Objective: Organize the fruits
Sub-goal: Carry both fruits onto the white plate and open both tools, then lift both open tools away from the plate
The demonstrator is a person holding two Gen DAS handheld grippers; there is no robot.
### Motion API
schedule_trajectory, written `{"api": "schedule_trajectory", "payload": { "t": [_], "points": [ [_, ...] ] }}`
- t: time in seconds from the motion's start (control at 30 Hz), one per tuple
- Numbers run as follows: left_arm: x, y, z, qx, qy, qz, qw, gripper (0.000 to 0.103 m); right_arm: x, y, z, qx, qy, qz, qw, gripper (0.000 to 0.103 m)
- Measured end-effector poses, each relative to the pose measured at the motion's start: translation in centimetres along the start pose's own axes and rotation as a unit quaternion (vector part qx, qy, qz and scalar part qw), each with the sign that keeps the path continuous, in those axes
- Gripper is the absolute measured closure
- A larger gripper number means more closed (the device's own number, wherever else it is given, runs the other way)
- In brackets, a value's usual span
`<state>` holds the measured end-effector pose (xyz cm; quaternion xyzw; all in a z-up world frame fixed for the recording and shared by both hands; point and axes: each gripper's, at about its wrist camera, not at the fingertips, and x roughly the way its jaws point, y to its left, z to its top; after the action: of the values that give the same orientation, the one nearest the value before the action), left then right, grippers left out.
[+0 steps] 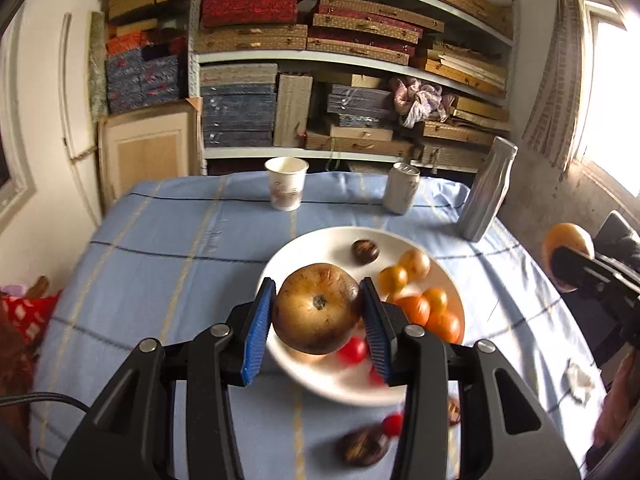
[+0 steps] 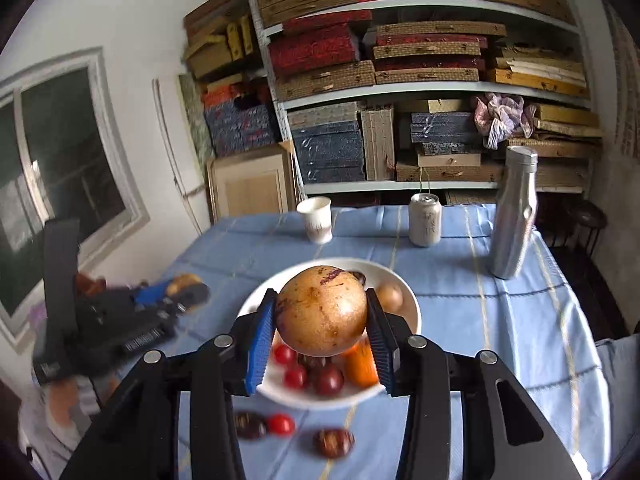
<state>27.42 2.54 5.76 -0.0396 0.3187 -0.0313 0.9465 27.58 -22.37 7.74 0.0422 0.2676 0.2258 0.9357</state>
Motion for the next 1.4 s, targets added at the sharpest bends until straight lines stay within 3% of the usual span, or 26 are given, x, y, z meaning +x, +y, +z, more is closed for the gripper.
{"api": "schedule_trajectory", "payload": {
  "t": [0.1, 0.3, 0.53, 0.6, 0.67, 0.77, 0.9, 0.97, 1.03, 1.13, 1.3, 1.4],
  "points": [
    [3.7, -0.1, 0.6, -0.015, 0.016, -0.002, 0.9998, 0.061, 3.4, -0.6, 0.0, 0.012, 0.009, -0.001, 1.0, 0.059],
    [11.2, 0.8, 0.9, -0.031, 0.052, 0.013, 0.9981, 0.061, 11.6, -2.0, -1.9, 0.012, 0.069, -0.016, 0.997, 0.059],
    [15.6, 1.1, -0.1, -0.022, 0.081, 0.009, 0.9964, 0.06, 15.3, -3.1, -3.6, 0.008, 0.099, -0.029, 0.995, 0.059],
    [15.7, 0.9, -0.1, -0.019, 0.079, 0.012, 0.9967, 0.06, 15.3, -3.1, -3.7, 0.011, 0.097, -0.028, 0.995, 0.058],
    [15.5, 0.7, -0.1, -0.018, 0.073, 0.012, 0.9971, 0.051, 15.3, -3.0, -3.8, 0.011, 0.092, -0.027, 0.995, 0.043],
    [15.0, 0.5, 0.0, -0.017, 0.063, 0.014, 0.9978, 0.035, 15.0, -2.8, -3.8, 0.001, 0.086, -0.037, 0.996, 0.043],
    [14.5, 0.5, 0.1, -0.019, 0.06, 0.01, 0.998, 0.032, 14.0, -3.1, -3.2, 0.012, 0.07, -0.033, 0.997, 0.04],
    [14.1, 0.9, 0.3, -0.025, 0.056, 0.009, 0.9981, 0.019, 13.5, -3.4, -3.0, 0.018, 0.063, -0.032, 0.997, 0.035],
    [13.2, 1.4, 0.5, -0.035, 0.046, 0.012, 0.9983, 0.014, 12.8, -3.8, -2.5, 0.03, 0.054, -0.029, 0.998, 0.032],
    [12.1, 2.2, 0.8, -0.051, 0.04, 0.007, 0.9979, 0.008, 11.7, -4.1, -2.0, 0.049, 0.042, -0.014, 0.998, 0.03],
    [9.8, 3.6, 0.5, -0.078, 0.036, -0.006, 0.9963, 0.008, 9.5, -3.2, -1.1, 0.06, 0.028, 0.014, 0.998, 0.029],
    [8.0, 3.6, -0.3, -0.063, 0.033, 0.005, 0.9974, 0.008, 7.4, -1.8, -0.6, 0.042, 0.017, 0.016, 0.999, 0.021]
  ]
}}
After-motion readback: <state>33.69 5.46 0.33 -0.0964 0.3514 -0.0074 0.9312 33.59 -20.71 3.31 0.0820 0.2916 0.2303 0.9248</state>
